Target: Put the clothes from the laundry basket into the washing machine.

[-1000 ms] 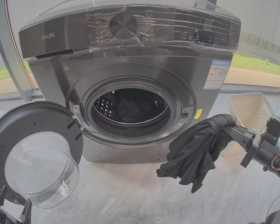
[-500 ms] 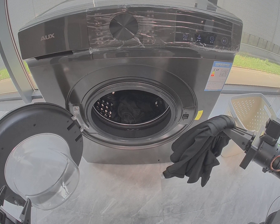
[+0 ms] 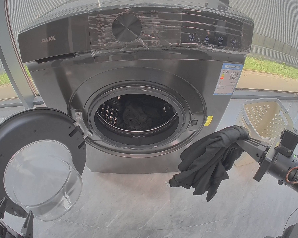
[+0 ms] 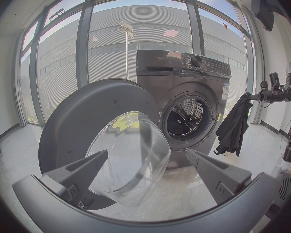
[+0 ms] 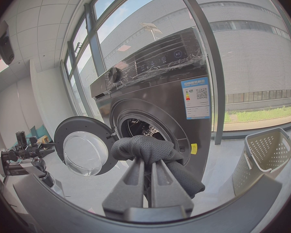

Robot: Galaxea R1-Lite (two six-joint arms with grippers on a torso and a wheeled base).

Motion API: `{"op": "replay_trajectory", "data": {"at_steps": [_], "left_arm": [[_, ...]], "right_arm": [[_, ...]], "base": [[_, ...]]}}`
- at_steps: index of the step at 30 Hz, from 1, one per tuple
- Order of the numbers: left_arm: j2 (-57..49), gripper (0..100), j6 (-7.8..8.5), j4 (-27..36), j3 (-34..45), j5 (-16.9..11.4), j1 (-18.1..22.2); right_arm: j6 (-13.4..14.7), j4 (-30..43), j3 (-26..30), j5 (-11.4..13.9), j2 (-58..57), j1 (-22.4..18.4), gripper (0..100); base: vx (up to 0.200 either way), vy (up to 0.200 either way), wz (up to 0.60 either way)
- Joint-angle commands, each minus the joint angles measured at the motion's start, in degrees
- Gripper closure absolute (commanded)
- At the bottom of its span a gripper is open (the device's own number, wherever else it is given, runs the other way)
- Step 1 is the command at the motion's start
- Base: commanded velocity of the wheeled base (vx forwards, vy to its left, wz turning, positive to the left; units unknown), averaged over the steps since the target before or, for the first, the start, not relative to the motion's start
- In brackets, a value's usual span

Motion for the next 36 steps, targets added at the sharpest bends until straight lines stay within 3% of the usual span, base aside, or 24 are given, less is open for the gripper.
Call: {"op": "replay_trajectory", "data": {"at_steps": [1, 7, 18, 24, 26, 27, 28, 30, 31, 32, 33, 36], "left_arm": [[-0.88, 0, -0.01, -0.04, 0.84, -0.02, 0.00], [-0.88, 0, -0.01, -0.04, 0.84, 0.07, 0.00], [-0.96, 0, -0.01, -0.04, 0.92, 0.42, 0.00], [-0.96, 0, 1.58, -0.13, 0.92, 0.16, 0.18], [-0.96, 0, 1.40, -0.74, 0.75, -0.02, 0.18], [-0.70, 0, -0.01, -3.47, -2.77, -1.60, 0.18], [-0.08, 0, -0.36, -4.17, -4.88, -2.66, 0.18], [3.17, 0, 0.17, -3.99, -8.92, -6.79, 0.44], [3.17, 0, 0.17, -3.99, -8.92, -6.79, 0.44], [7.12, 0, 2.37, -3.03, -9.54, -12.15, 0.79], [9.58, 0, 3.42, -3.12, -9.45, -14.70, 0.88], [17.14, 0, 4.48, -3.91, -10.59, -22.34, 0.44]], "right_arm": [[-0.01, -0.11, 0.11, 0.09, 0.21, 0.08, 100], [-0.01, 0.06, 0.47, 0.00, 0.30, 0.25, 100], [0.34, -0.64, -0.06, 0.53, 5.22, 4.82, 100], [0.96, -2.22, -3.49, 0.44, 10.40, 7.28, 100], [0.96, -3.01, -4.28, 0.35, 10.84, 7.90, 100], [1.13, -3.89, -5.16, 0.44, 12.25, 8.86, 100], [1.40, -4.24, -5.51, 0.44, 12.95, 9.22, 100], [1.92, -5.56, -5.95, 0.53, 14.54, 10.18, 100], [1.92, -5.56, -5.95, 0.53, 14.54, 10.18, 100], [2.10, -7.23, -6.83, 0.53, 16.91, 11.06, 100], [2.10, -8.20, -7.36, 0.44, 18.23, 11.24, 100], [2.10, -11.72, -8.76, 0.09, 21.13, 11.33, 100]], "base": [[0.000, 0.000, 0.00], [0.000, 0.000, 0.00], [0.000, 0.000, 0.00], [0.000, 0.000, 0.00], [0.000, 0.000, 0.00], [0.000, 0.000, 0.00], [0.000, 0.000, 0.00], [0.000, 0.000, 0.00], [0.000, 0.000, 0.00], [0.000, 0.000, 0.00], [0.000, 0.000, 0.00], [0.000, 0.000, 0.00]]}}
